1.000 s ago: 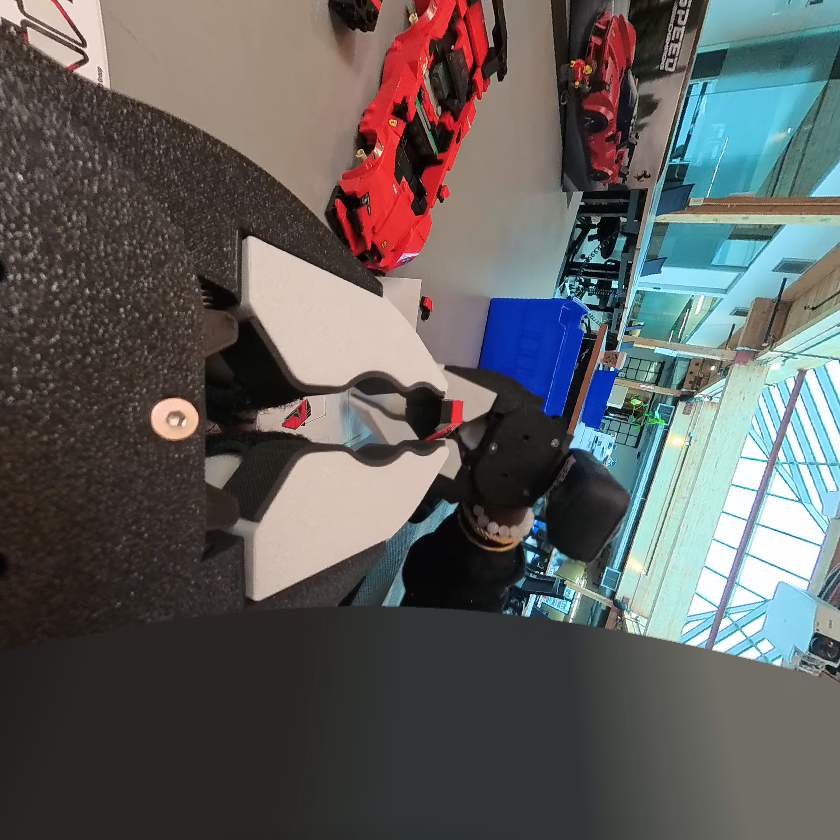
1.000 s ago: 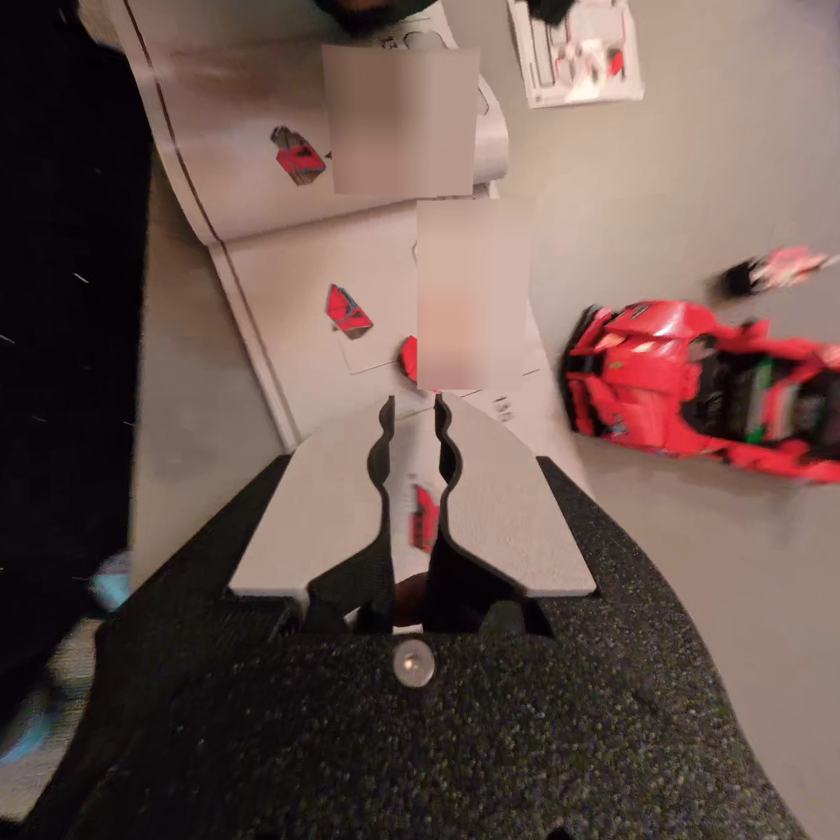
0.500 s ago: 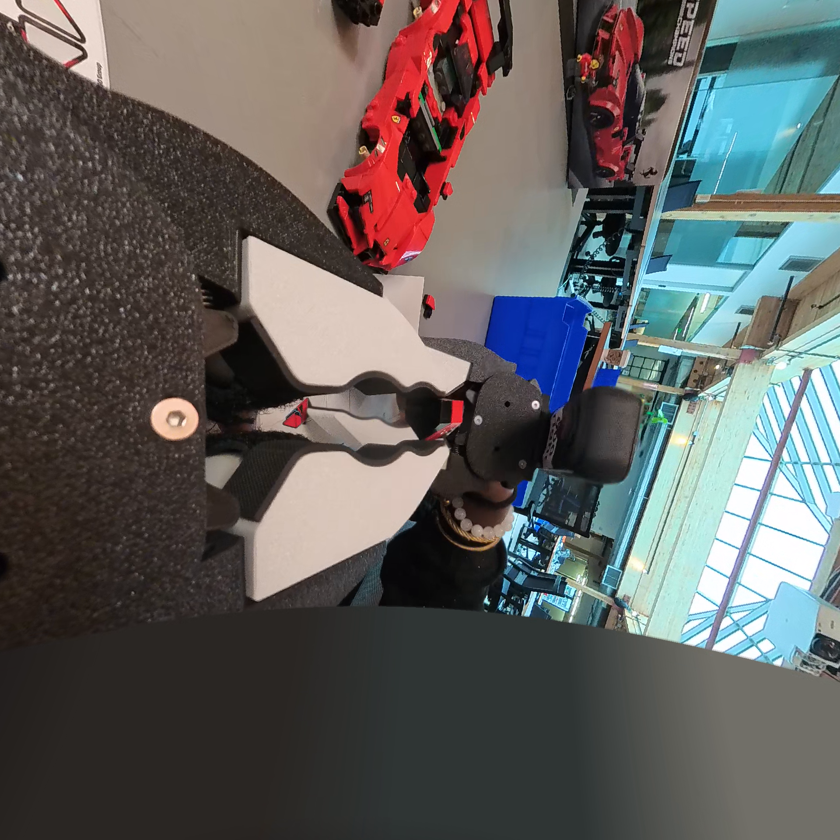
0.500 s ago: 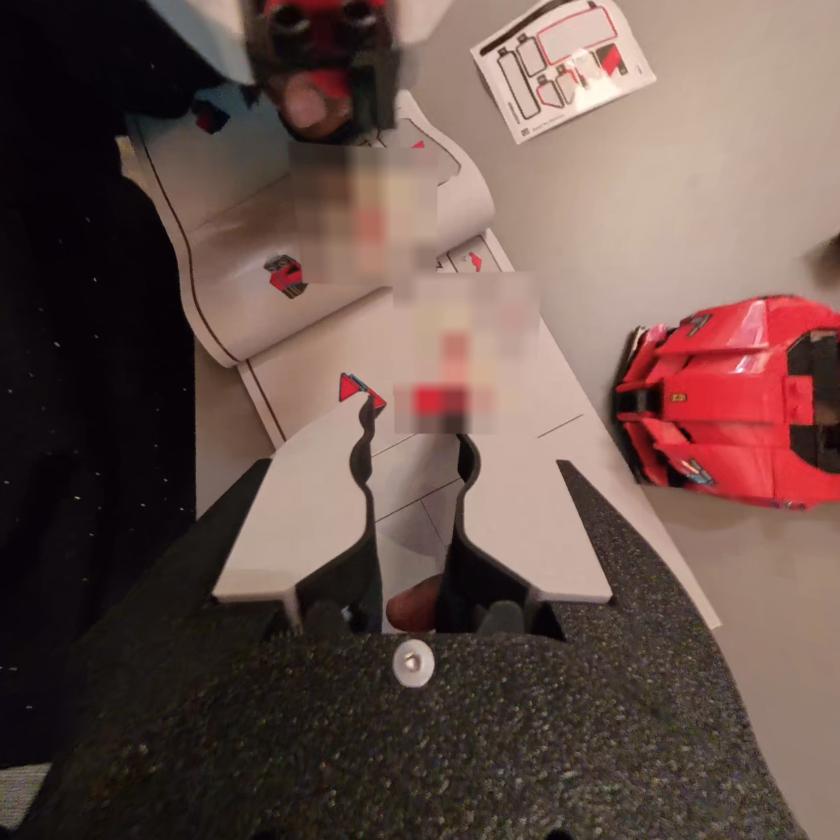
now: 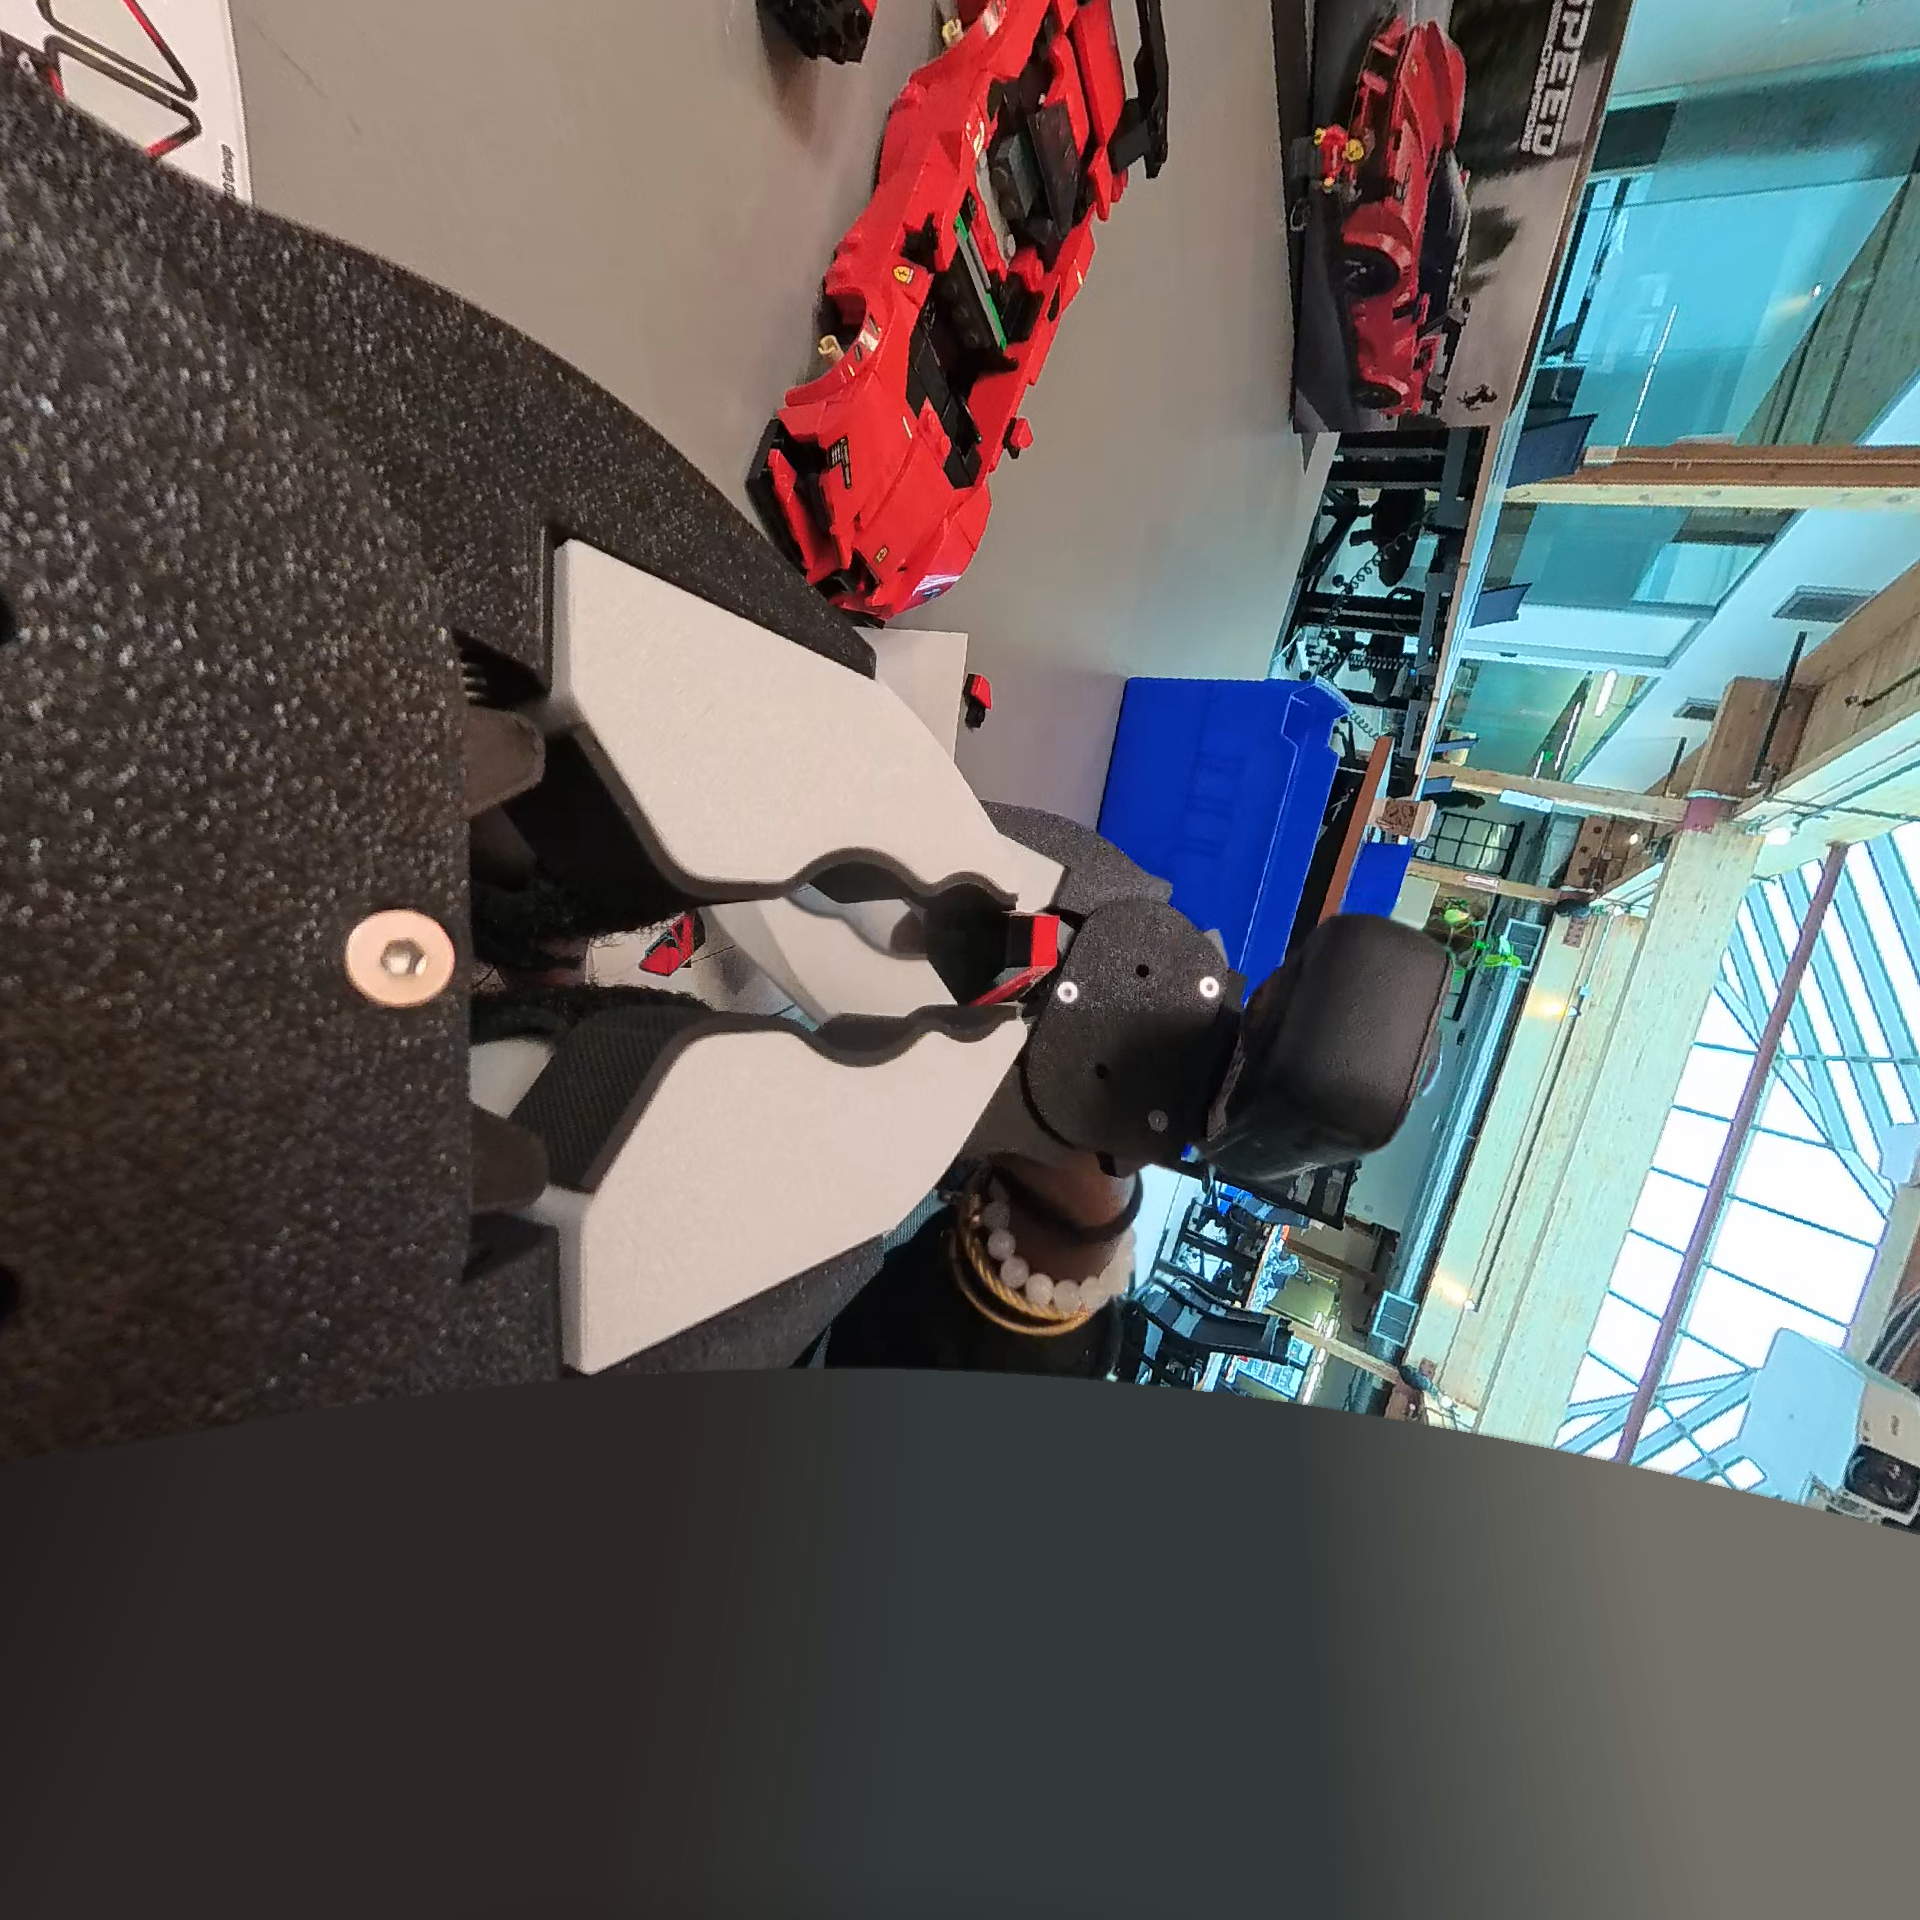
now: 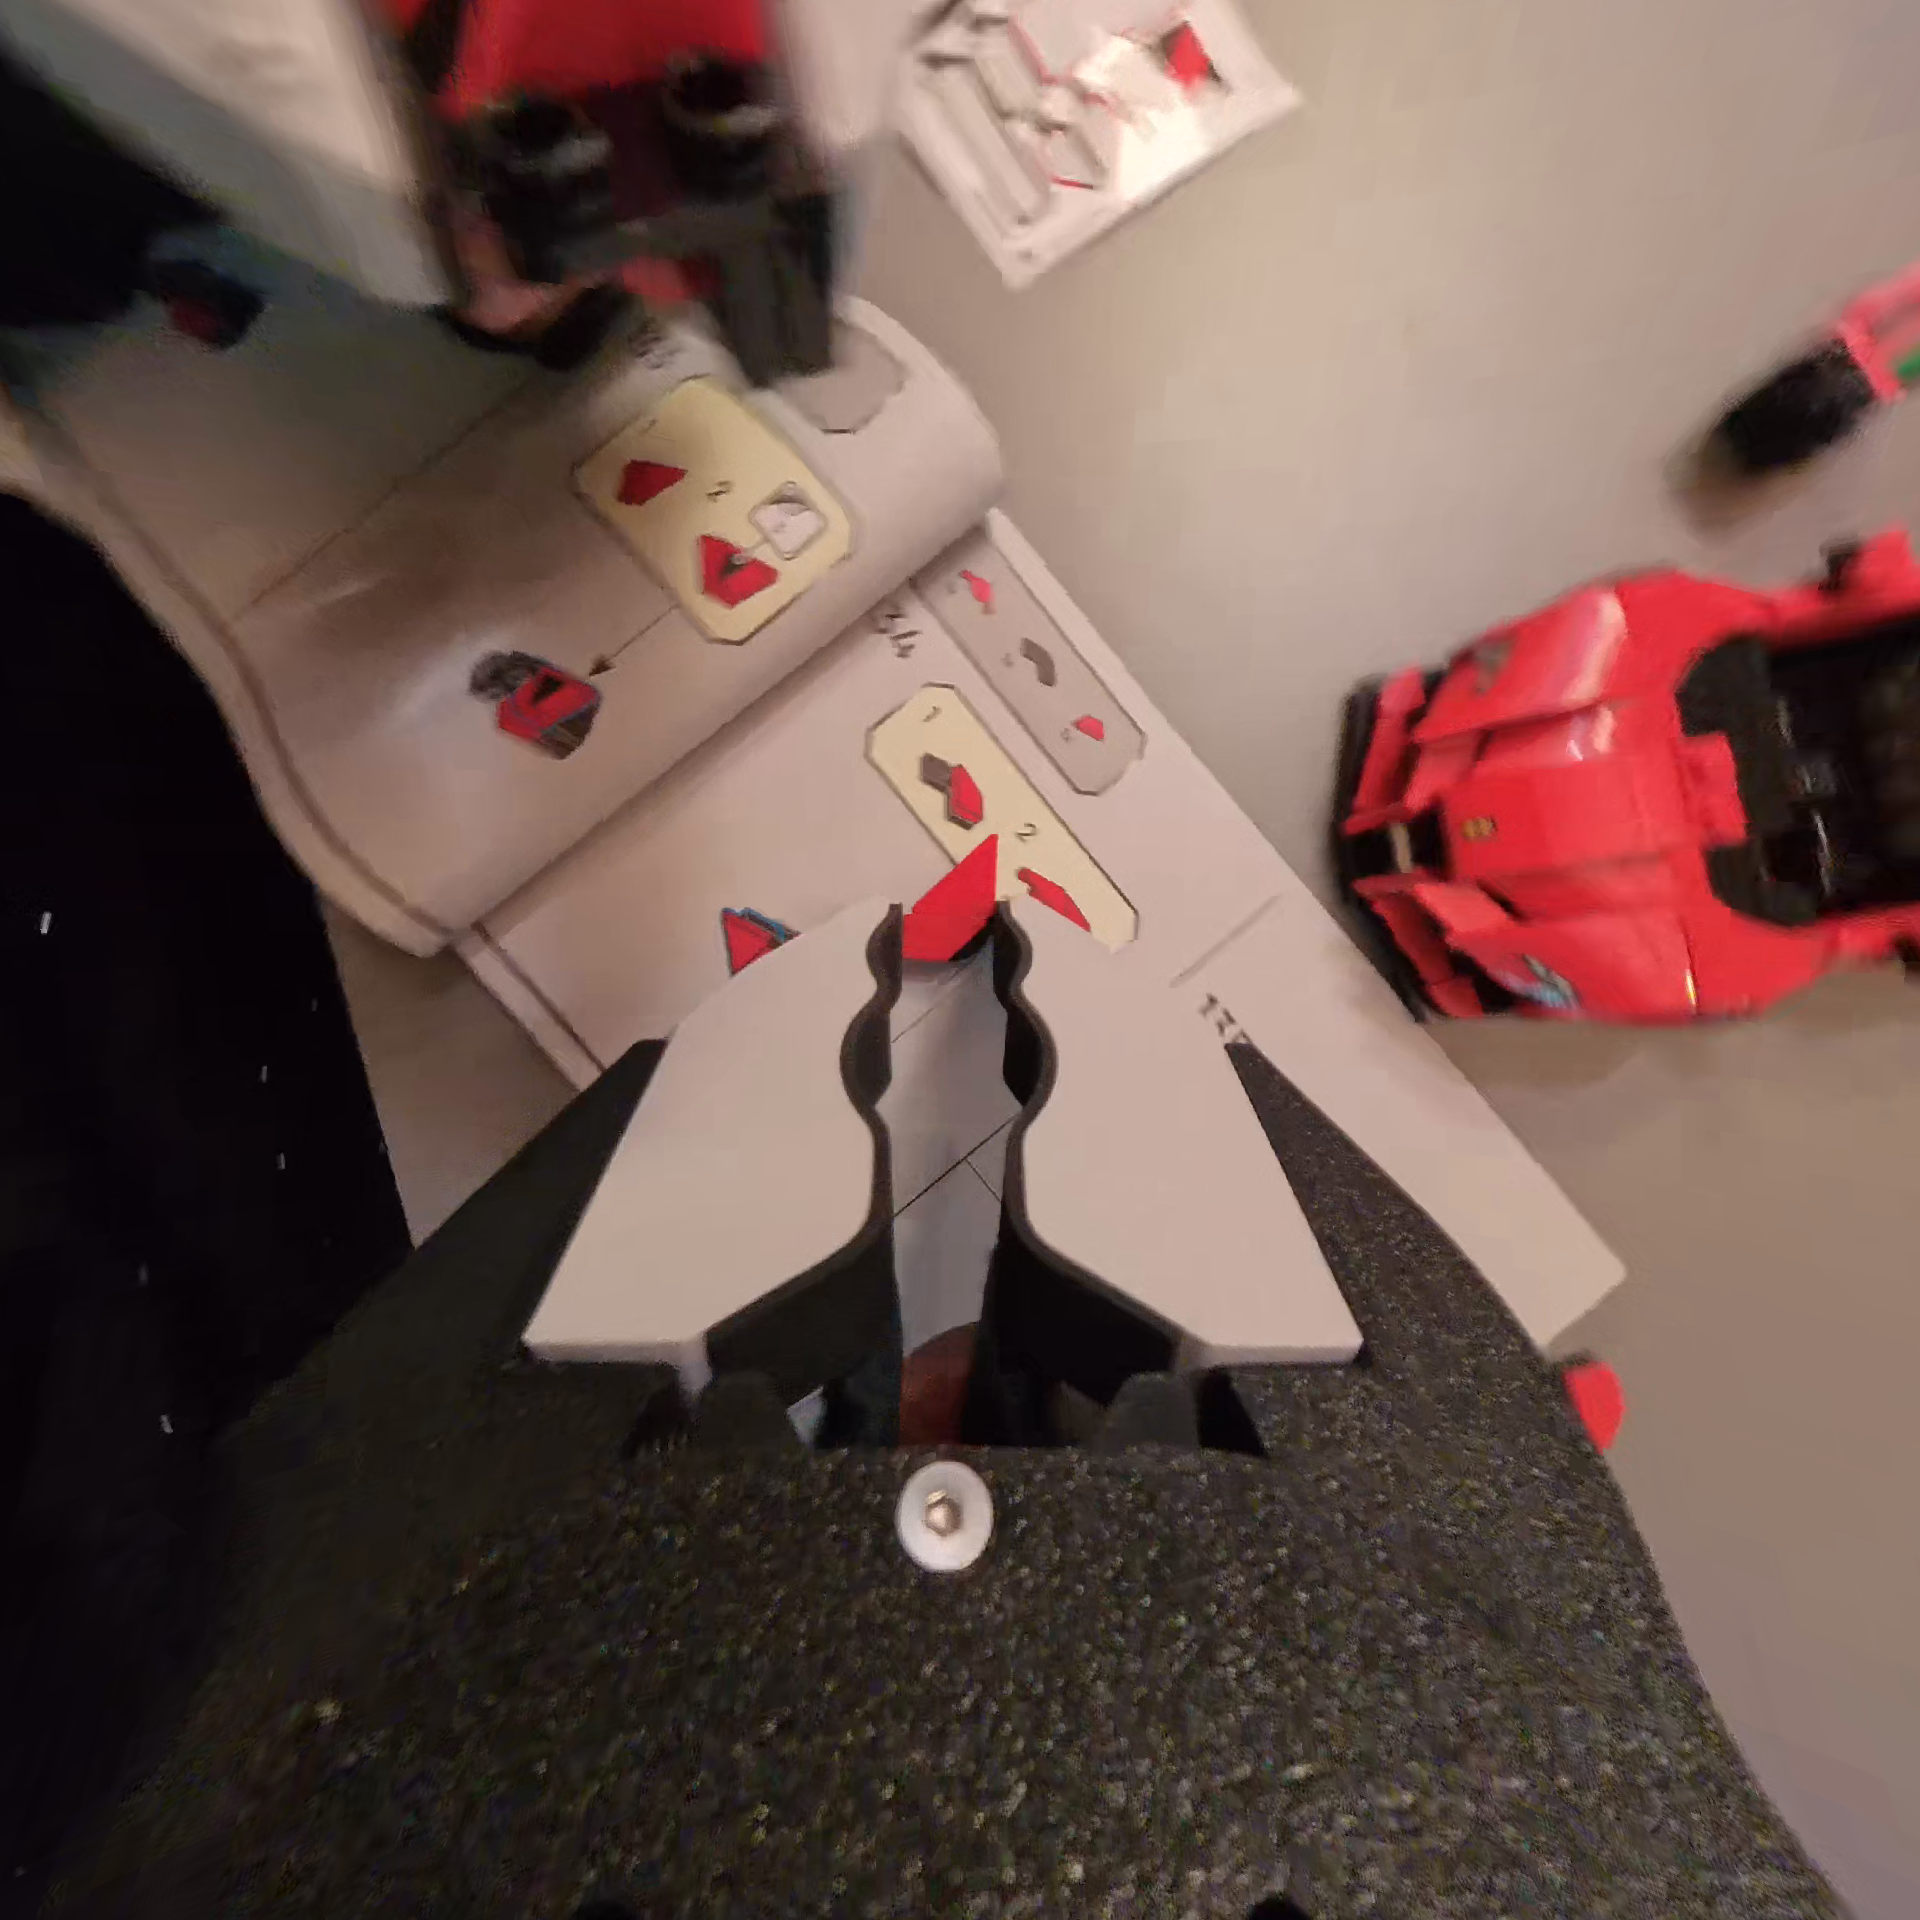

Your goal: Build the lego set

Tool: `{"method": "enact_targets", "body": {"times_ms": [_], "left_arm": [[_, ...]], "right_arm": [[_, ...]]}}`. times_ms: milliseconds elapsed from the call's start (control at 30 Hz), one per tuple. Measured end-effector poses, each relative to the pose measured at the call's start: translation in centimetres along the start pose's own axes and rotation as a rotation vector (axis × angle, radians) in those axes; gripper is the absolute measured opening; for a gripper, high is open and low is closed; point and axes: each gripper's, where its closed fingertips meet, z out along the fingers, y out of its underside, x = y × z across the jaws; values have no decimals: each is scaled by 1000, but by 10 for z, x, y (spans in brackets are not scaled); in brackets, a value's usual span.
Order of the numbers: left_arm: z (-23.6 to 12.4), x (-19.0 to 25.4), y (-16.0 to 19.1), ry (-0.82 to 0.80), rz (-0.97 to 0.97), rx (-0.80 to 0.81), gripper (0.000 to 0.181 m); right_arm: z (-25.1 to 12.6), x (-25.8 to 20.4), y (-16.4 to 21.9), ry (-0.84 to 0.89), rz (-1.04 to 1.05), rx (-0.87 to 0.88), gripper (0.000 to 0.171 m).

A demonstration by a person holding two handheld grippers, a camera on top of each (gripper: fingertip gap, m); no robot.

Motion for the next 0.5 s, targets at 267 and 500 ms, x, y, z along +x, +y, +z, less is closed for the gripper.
{"method": "enact_targets", "body": {"times_ms": [267, 500], "left_arm": [[0, 0, 0, 2, -6, -2, 17], [1, 1, 0, 3, 3, -4, 17]], "right_arm": [[-10, 0, 7, -51, -128, -84, 38], [-4, 5, 8, 118, 154, -19, 23]]}}
